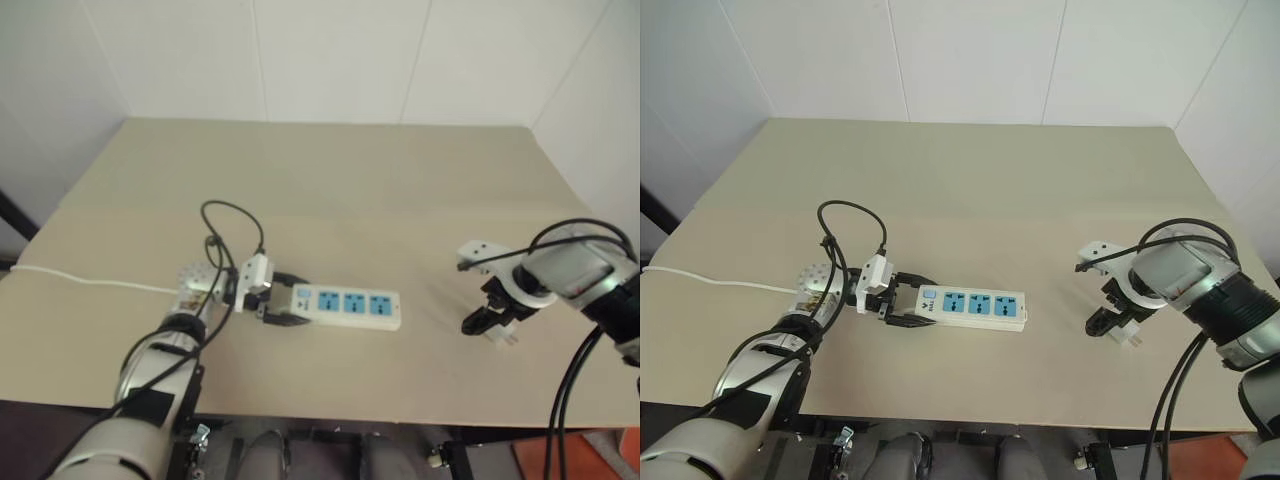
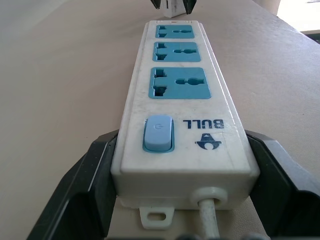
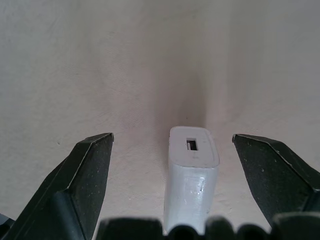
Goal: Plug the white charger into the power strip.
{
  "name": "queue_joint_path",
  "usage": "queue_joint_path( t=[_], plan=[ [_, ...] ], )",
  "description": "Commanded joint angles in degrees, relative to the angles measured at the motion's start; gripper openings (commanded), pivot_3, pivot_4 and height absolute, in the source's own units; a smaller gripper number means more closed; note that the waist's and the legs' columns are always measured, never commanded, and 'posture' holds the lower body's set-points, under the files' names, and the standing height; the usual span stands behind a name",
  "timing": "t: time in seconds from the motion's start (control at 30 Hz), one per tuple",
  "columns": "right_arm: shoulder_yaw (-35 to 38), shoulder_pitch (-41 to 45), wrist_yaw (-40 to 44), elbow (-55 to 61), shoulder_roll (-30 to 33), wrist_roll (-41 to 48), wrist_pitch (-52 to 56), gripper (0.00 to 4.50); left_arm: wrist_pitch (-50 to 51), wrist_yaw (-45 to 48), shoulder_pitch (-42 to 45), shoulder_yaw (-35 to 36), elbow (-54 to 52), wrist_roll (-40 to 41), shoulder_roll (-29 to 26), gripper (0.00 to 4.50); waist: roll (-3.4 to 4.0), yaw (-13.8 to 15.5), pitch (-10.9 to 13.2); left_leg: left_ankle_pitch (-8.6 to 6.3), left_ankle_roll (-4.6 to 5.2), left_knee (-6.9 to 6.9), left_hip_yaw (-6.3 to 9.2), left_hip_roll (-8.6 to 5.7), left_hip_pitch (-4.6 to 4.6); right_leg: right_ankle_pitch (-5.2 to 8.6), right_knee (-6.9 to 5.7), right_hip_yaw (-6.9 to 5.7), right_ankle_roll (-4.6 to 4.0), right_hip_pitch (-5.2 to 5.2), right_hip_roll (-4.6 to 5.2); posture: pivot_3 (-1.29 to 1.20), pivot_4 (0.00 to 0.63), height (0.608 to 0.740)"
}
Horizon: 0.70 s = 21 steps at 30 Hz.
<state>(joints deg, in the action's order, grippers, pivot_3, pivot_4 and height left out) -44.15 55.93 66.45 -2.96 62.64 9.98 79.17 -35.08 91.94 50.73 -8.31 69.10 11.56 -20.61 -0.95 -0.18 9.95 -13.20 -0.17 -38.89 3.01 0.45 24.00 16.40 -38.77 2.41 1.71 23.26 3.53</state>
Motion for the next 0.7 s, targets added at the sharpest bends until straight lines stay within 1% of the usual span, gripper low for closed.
queue_joint_path(
  t=[0.03, 0.13, 0.23, 0.27, 0.33, 0.37, 0.4, 0.43, 0.5, 0.53, 0.7],
  plan=[
    [2.0, -0.3, -0.6, 0.1, 0.7, 0.1, 0.7, 4.50, -1.1, 0.6, -0.8, -1.0, 0.3, -1.1, 0.9, 3.27, 0.00, 0.0, 0.0, 0.00, 0.00, 0.00, 0.00, 0.00, 0.00, 0.00, 0.00, 0.00, 0.00, 0.00, 0.00, 0.00, 0.150, 0.740],
    [2.2, -0.7, -1.2, -0.6, 0.4, 0.1, 0.5, 4.50, -1.2, 0.6, -0.8, -1.0, 0.3, -1.2, 0.9, 3.27, 0.00, 0.0, 0.0, 0.00, 0.00, -0.01, 0.00, -0.01, 0.00, 0.00, -0.01, 0.00, 0.00, 0.00, 0.00, 0.00, 0.150, 0.740],
    [2.2, -0.8, -1.6, -1.3, -0.1, 0.1, 0.3, 3.95, -1.3, 0.6, -0.8, -1.0, 0.5, -1.4, 0.8, 3.27, 0.01, 0.0, 0.0, 0.00, 0.00, -0.02, 0.00, -0.01, 0.00, 0.00, -0.02, 0.00, 0.00, 0.00, 0.00, 0.00, 0.150, 0.740],
    [2.3, -0.6, -1.9, -1.7, -0.4, 0.0, 0.4, 3.66, -1.5, 0.6, -0.9, -1.0, 0.5, -1.6, 0.8, 3.27, 0.01, 0.0, 0.0, 0.00, 0.00, -0.02, 0.00, -0.01, -0.01, 0.00, -0.02, 0.00, 0.00, 0.00, 0.00, 0.00, 0.150, 0.740],
    [2.3, -0.4, -2.0, -2.2, -0.7, 0.0, 0.3, 2.98, -1.6, 0.6, -1.0, -1.0, 0.6, -1.7, 0.7, 3.27, 0.01, 0.0, 0.0, 0.00, 0.00, -0.02, 0.00, -0.01, -0.01, 0.00, -0.03, 0.00, 0.00, 0.00, 0.00, 0.00, 0.150, 0.740],
    [2.2, -0.4, -2.2, -2.5, -0.9, -0.1, 0.1, 2.56, -1.7, 0.6, -1.0, -0.9, 0.6, -1.7, 0.7, 3.27, 0.01, 0.0, 0.0, 0.00, 0.00, -0.02, 0.00, -0.01, -0.01, 0.00, -0.03, 0.01, 0.00, 0.00, 0.00, 0.00, 0.150, 0.740],
    [2.4, -0.3, -2.5, -2.9, -1.2, -0.2, 0.0, 2.27, -1.8, 0.6, -1.0, -0.9, 0.6, -1.8, 0.7, 3.27, 0.01, 0.0, 0.0, 0.00, 0.00, -0.03, 0.00, -0.01, -0.01, 0.00, -0.04, 0.00, 0.00, 0.00, 0.00, 0.00, 0.150, 0.740],
    [2.4, -0.2, -2.5, -3.2, -1.4, -0.2, -0.1, 1.82, -1.8, 0.6, -1.0, -0.9, 0.7, -1.8, 0.7, 3.27, 0.01, 0.0, 0.0, 0.00, 0.00, -0.03, 0.00, -0.01, -0.01, 0.00, -0.04, 0.00, 0.00, 0.00, 0.00, 0.00, 0.150, 0.740],
    [2.3, 0.1, -2.6, -3.6, -1.6, -0.3, -0.3, 1.30, -2.1, 0.6, -1.1, -0.9, 0.7, -1.8, 0.5, 3.27, 0.01, -0.1, 0.0, 0.00, 0.00, -0.03, 0.00, -0.01, -0.01, 0.00, -0.05, 0.00, 0.00, 0.00, 0.00, 0.00, 0.150, 0.740],
    [2.0, 0.1, -2.5, -3.7, -1.6, -0.4, -0.6, 1.12, -2.1, 0.6, -1.1, -0.8, 0.7, -1.9, 0.5, 3.27, 0.01, -0.1, 0.0, 0.00, 0.00, -0.04, 0.01, -0.01, -0.01, 0.00, -0.05, 0.00, 0.00, 0.00, 0.00, 0.00, 0.150, 0.740],
    [1.2, 0.1, -2.1, -3.6, -1.2, -0.7, -1.0, 1.13, -2.4, 0.6, -1.3, -0.7, 0.8, -1.9, 0.4, 3.27, 0.01, -0.1, 0.0, 0.00, 0.00, -0.06, 0.00, -0.01, -0.02, 0.00, -0.08, 0.00, 0.00, -0.01, 0.00, 0.00, 0.150, 0.740]
  ],
)
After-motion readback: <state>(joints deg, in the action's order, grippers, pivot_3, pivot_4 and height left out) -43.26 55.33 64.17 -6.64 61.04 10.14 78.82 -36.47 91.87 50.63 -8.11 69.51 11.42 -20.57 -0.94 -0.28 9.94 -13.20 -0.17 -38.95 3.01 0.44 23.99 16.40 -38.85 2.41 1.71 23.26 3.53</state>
